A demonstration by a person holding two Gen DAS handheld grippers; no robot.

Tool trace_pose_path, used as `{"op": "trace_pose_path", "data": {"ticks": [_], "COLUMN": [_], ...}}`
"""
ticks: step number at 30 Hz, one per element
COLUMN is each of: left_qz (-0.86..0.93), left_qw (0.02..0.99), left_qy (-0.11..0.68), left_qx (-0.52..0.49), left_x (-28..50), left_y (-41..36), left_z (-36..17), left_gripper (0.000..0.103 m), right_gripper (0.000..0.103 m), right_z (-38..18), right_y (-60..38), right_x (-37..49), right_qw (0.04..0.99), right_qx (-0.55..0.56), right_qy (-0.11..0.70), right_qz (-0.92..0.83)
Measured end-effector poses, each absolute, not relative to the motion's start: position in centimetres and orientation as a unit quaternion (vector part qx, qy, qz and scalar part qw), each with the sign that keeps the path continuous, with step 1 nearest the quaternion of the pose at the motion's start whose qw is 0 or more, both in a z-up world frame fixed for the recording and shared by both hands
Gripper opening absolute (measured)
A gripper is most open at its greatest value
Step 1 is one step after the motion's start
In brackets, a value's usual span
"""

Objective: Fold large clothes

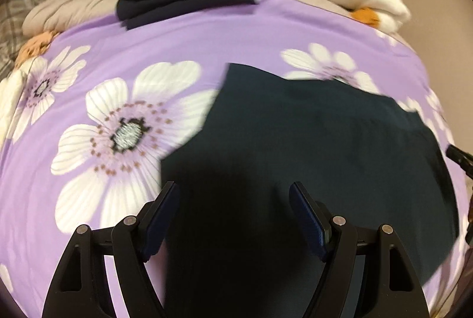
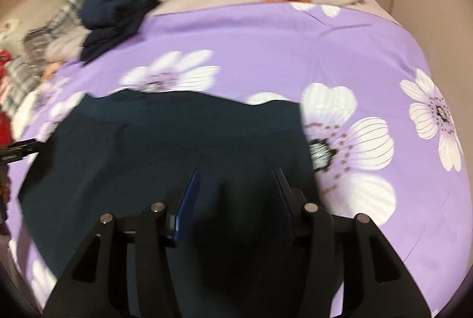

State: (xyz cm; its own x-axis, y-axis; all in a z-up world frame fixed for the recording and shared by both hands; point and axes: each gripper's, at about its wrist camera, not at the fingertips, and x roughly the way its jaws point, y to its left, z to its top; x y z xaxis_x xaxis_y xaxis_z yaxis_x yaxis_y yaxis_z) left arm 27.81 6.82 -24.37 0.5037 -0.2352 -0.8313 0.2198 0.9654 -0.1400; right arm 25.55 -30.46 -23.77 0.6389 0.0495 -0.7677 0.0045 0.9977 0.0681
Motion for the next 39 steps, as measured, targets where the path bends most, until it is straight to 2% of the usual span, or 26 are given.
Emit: {"op": "trace_pose_path", "data": {"ticks": [3,7,13,17,24,27,39], "left_qz": [-0.146,-0.136,-0.125,-0.117,-0.116,-0.116,-0.118], "left_qw": [0.873,0.880,0.880,0.887,0.889,0.890,0.889], "left_qy": [0.466,0.455,0.457,0.445,0.441,0.439,0.440], "left_qx": [0.008,0.020,0.040,0.046,0.044,0.044,0.041], "left_x": [24.8,22.1,21.0,20.2,19.3,18.9,18.7], "left_y": [4.8,3.1,1.8,2.0,2.6,2.7,2.9], "left_z": [-24.1,-24.9,-27.0,-27.2,-27.5,-27.6,-27.7], "left_gripper": [0.076,0.077,0.077,0.083,0.085,0.085,0.086], "right_gripper": [0.052,0.066,0.066,0.068,0.068,0.072,0.072], "right_z": [-23.8,-24.9,-28.0,-29.0,-29.3,-29.3,-29.4], "right_y": [-27.8,-24.5,-21.4,-21.8,-23.0,-23.3,-26.8], "right_x": [23.2,20.7,18.2,17.0,15.7,15.2,13.1], "right_qw": [0.905,0.903,0.893,0.896,0.900,0.900,0.901], "right_qx": [0.028,0.020,-0.021,-0.037,-0.027,-0.028,0.015], "right_qy": [0.423,0.425,0.447,0.441,0.434,0.435,0.434], "right_qz": [0.040,0.066,0.057,0.044,0.034,0.019,-0.019]}}
